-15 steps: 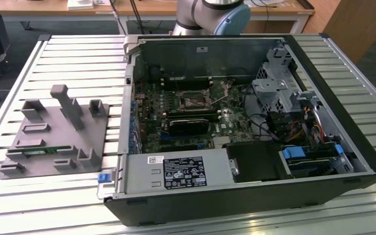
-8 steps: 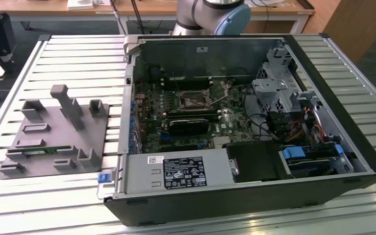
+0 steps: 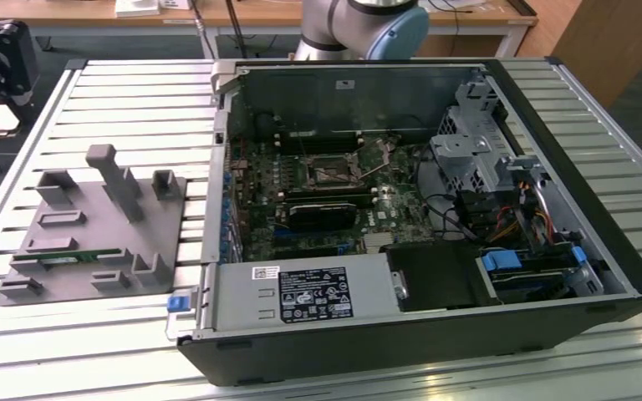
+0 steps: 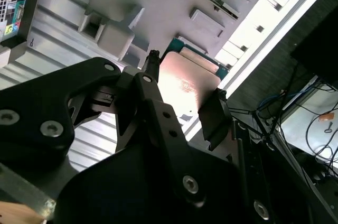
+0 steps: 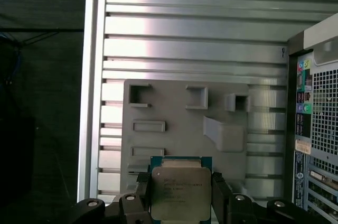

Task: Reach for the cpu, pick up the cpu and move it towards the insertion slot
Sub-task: 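Pick up the cpu and move it towards the insertion slot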

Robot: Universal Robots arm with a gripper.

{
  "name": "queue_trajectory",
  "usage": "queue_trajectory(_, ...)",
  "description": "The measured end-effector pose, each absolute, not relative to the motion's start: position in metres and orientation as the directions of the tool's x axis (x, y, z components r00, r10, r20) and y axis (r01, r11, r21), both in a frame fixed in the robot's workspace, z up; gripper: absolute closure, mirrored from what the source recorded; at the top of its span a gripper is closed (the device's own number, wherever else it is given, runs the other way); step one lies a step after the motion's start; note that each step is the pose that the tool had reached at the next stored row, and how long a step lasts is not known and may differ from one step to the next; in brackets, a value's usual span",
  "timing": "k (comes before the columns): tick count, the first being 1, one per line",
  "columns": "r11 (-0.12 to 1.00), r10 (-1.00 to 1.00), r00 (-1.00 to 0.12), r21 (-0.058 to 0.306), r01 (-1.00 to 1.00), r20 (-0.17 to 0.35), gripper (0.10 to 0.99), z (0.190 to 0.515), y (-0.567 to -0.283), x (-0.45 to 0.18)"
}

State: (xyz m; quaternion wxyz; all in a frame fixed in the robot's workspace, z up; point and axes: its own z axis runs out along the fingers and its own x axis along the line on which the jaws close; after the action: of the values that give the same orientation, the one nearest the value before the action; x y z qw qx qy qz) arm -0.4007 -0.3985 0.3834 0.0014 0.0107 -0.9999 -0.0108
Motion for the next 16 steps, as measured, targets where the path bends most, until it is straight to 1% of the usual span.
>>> queue_trajectory(16,1.000,-0.021,-1.000,0.022,-0.021,0.003,0.541,0.383,-0.399,-0.366)
